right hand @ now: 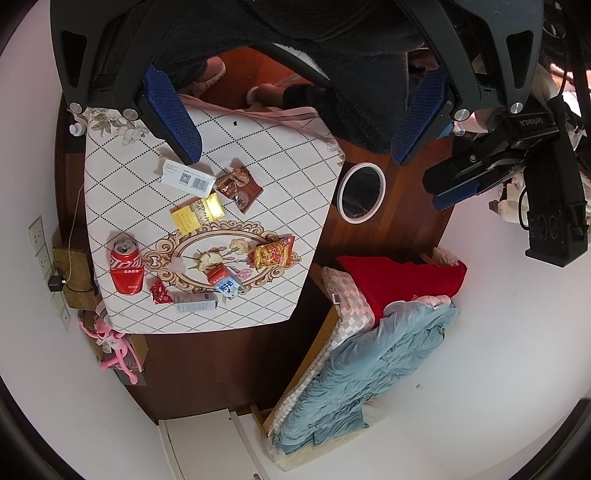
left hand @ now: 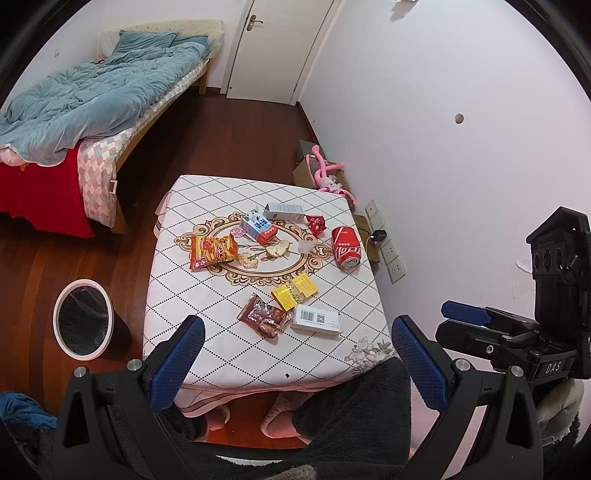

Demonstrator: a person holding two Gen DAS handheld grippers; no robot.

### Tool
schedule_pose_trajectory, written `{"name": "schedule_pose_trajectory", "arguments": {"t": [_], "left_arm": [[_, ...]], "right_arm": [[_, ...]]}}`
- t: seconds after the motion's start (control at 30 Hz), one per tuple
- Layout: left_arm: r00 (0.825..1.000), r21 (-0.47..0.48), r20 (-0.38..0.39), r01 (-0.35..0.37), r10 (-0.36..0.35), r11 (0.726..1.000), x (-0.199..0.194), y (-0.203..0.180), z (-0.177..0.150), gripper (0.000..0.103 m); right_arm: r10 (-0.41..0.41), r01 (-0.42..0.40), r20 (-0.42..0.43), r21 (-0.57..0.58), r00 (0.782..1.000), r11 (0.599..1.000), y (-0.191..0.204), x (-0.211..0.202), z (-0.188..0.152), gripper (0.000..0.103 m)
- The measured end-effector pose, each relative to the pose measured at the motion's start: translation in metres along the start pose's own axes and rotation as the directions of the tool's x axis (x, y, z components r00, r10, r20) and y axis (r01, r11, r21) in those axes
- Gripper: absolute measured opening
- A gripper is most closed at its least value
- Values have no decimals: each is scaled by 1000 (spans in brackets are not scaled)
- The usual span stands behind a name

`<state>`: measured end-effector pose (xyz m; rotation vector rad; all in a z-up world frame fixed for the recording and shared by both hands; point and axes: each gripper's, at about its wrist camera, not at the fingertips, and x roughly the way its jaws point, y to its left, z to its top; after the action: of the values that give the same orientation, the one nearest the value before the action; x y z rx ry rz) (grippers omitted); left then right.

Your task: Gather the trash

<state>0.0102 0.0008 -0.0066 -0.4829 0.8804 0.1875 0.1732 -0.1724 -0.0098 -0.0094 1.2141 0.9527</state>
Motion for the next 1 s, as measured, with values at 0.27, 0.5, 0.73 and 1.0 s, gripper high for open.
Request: {"name": "schedule_pose_trajectory", "arguments": {"t": [0.27, 0.5, 0.73, 1.0], "left_arm": [[1000, 1, -1, 4, -4, 1000, 0, -1, 1, 103], [1000, 13, -5, 14, -14, 1000, -3, -6, 2, 103], [1000, 19, -3, 21, -21, 1000, -5, -5, 1, 103], [1000, 22, -4, 25, -25, 999, -5, -5, 1, 103]], "right_arm": [[0, 0, 0, 0, 1000, 1000, -1, 0, 0, 103], [-1, 1, -2, -3, 1000, 1000, 0, 0, 0, 103], [-3, 3, -4, -7, 1000, 1000, 0, -3, -1, 103], [-3, 3, -7, -8, 1000, 1000, -4, -6, 0, 103]]}}
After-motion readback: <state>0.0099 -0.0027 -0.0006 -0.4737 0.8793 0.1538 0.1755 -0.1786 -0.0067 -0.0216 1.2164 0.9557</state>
